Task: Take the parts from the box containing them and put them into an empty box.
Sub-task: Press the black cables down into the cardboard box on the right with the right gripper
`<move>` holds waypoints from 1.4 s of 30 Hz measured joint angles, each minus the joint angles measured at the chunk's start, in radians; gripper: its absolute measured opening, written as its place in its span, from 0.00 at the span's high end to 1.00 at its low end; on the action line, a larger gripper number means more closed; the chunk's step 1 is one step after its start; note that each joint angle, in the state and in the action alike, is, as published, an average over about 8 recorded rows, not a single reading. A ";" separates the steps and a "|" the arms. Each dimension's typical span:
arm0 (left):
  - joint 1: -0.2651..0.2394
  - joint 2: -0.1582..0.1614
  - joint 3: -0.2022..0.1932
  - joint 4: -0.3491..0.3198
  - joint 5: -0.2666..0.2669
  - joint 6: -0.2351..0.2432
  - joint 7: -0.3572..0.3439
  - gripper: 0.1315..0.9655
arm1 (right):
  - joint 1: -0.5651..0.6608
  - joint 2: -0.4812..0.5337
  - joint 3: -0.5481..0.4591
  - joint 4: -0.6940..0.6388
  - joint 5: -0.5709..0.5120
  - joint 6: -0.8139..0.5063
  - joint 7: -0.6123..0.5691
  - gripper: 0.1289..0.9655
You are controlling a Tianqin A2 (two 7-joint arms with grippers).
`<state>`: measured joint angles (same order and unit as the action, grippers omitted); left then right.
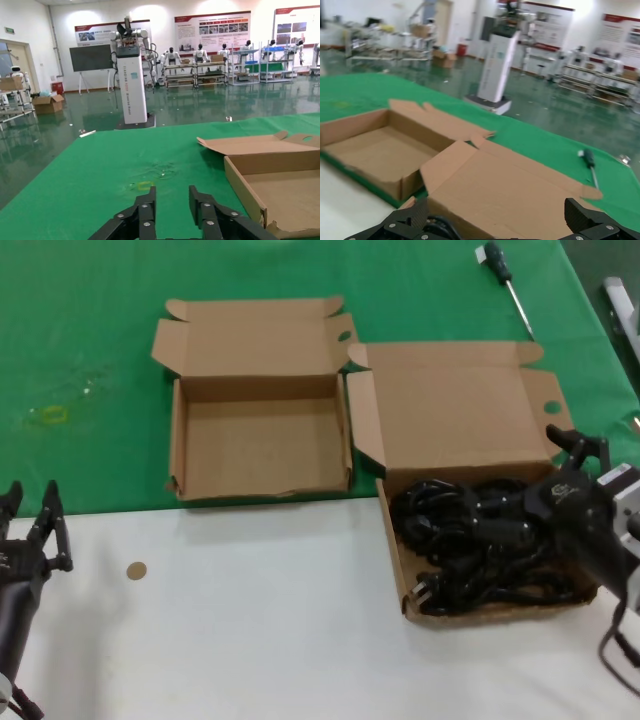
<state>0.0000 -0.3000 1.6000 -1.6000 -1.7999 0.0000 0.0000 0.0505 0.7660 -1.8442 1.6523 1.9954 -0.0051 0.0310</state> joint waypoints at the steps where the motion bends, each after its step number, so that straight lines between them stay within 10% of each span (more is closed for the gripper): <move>1: 0.000 0.000 0.000 0.000 0.000 0.000 0.000 0.74 | 0.002 0.015 0.005 0.000 -0.005 -0.024 -0.001 0.00; 20: 0.000 0.000 0.000 0.000 0.000 0.000 0.000 0.95 | 0.184 0.208 0.147 -0.114 -0.071 -0.685 -0.372 0.00; 42: 0.000 0.000 0.000 0.000 0.000 0.000 0.000 0.98 | 0.519 0.228 -0.009 -0.264 -0.268 -1.125 -0.725 0.00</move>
<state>0.0000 -0.3000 1.6000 -1.6000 -1.7998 0.0000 -0.0001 0.5691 0.9936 -1.8528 1.3886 1.7276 -1.1296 -0.6937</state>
